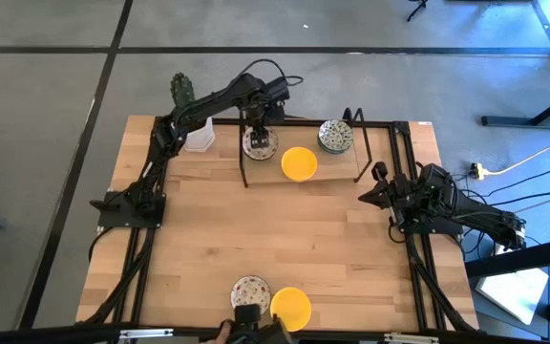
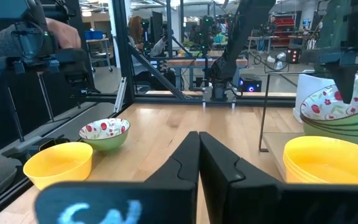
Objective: Pick & Place Mini bowls
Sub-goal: Stack the green patterned bowl on the green patterned bowl on the shelf
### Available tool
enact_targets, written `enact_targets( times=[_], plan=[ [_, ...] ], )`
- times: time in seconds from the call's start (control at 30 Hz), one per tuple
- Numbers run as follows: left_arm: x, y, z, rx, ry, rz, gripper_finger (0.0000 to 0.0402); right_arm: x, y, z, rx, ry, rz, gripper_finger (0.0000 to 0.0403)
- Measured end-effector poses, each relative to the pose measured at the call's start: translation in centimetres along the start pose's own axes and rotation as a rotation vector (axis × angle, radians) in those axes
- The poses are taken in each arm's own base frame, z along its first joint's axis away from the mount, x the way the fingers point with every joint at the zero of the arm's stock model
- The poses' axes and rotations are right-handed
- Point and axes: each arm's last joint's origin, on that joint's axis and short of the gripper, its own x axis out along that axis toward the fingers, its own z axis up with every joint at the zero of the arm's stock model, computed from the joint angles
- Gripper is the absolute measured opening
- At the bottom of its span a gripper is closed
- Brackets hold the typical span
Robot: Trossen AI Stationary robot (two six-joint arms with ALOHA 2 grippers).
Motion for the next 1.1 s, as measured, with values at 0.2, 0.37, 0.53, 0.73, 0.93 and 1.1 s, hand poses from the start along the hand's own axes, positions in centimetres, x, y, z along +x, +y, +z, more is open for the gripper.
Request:
enact_targets(
  times=[0.2, 0.37, 0.53, 0.73, 0.93, 1.1],
  plan=[
    [-0.2, 0.2, 0.5, 0.068, -0.044, 0.035, 0.0208, 0.0, 0.0, 0.0, 0.0, 0.0, 0.0, 0.0012],
    [-0.1, 0.9, 1.2, 0.086, -0.085, 0.169, 0.0208, 0.0, 0.0, 0.0, 0.0, 0.0, -0.001, 0.0012],
    [-0.2, 1.2, 1.4, 0.078, -0.083, 0.251, 0.0207, 0.0, 0.0, 0.0, -0.006, -0.001, -0.002, 0.0012],
    [-0.3, 0.7, 1.4, 0.024, -0.022, 0.356, 0.02, 0.0, 0.0, 0.0, -0.006, -0.001, -0.003, 0.0012],
    [-0.4, -1.3, 1.3, 0.064, 0.072, 0.396, 0.0153, 0.0, 0.0, 0.0, -0.003, 0.0, -0.002, 0.0012],
    [-1.1, -4.2, 1.8, 0.1, 0.07, 0.393, 0.0091, 0.0, 0.0, 0.0, -0.003, 0.0, -0.002, 0.0012]
  ],
)
